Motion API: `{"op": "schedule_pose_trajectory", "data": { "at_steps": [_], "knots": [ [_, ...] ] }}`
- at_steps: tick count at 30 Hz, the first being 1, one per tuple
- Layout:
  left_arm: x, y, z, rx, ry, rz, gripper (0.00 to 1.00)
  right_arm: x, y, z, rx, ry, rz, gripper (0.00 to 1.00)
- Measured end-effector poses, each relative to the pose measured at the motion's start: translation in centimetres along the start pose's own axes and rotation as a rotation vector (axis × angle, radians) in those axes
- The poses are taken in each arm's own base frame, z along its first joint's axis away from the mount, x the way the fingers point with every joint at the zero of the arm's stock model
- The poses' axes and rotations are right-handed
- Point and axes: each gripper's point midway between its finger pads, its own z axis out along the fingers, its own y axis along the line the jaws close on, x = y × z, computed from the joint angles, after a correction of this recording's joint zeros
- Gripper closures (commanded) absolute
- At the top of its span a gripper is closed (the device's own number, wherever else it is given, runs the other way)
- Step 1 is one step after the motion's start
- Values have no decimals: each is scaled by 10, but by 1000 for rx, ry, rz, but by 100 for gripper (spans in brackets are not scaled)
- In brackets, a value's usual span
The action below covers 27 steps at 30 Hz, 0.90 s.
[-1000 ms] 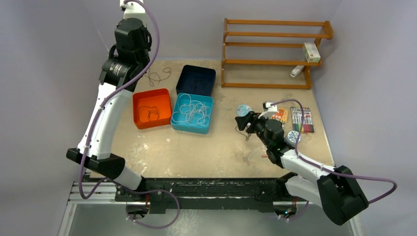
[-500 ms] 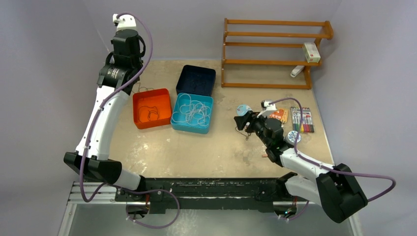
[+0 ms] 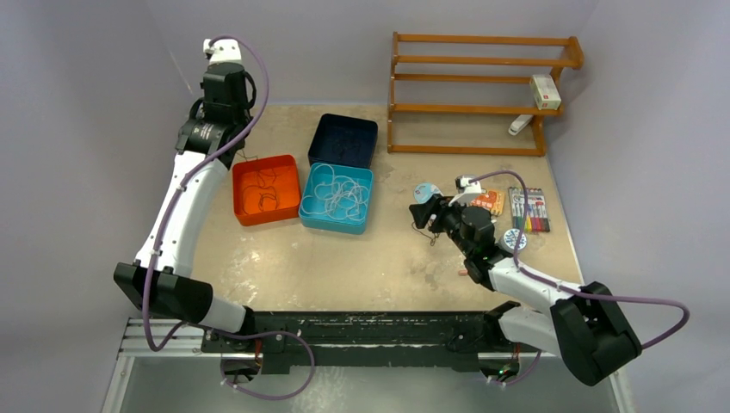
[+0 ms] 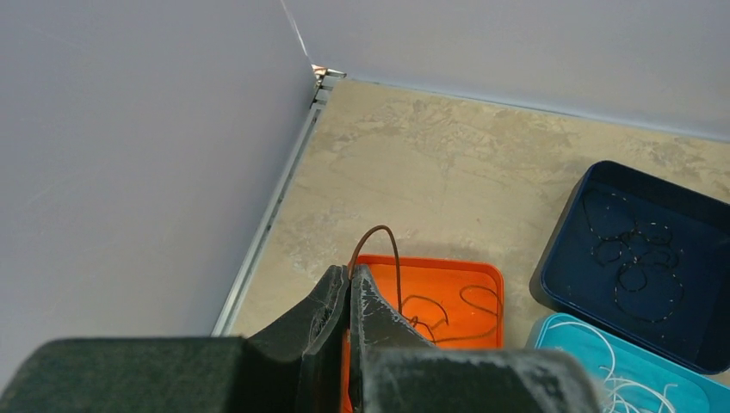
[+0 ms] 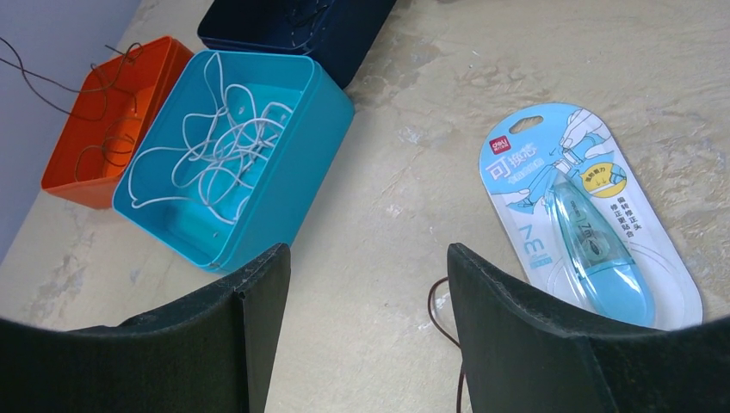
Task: Untangle the cables
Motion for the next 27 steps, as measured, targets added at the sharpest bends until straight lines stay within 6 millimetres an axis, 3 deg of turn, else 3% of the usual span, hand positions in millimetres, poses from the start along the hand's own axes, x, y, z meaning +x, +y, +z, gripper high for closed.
{"op": "schedule_pose_trajectory", "data": {
  "at_steps": [6, 17, 23, 27],
  "knots": [
    [10, -2, 6, 0, 18, -9, 100, 0, 0, 0, 0, 1, 0, 31],
    [52, -8, 24, -9, 109, 42, 100, 0, 0, 1, 1, 0, 0, 31],
    [66, -21, 35, 23, 141, 29, 100, 0, 0, 1, -1, -1, 0, 31],
    [91, -32, 43, 52, 193, 24, 100, -1, 1, 1, -3, -6, 0, 30]
  ]
}}
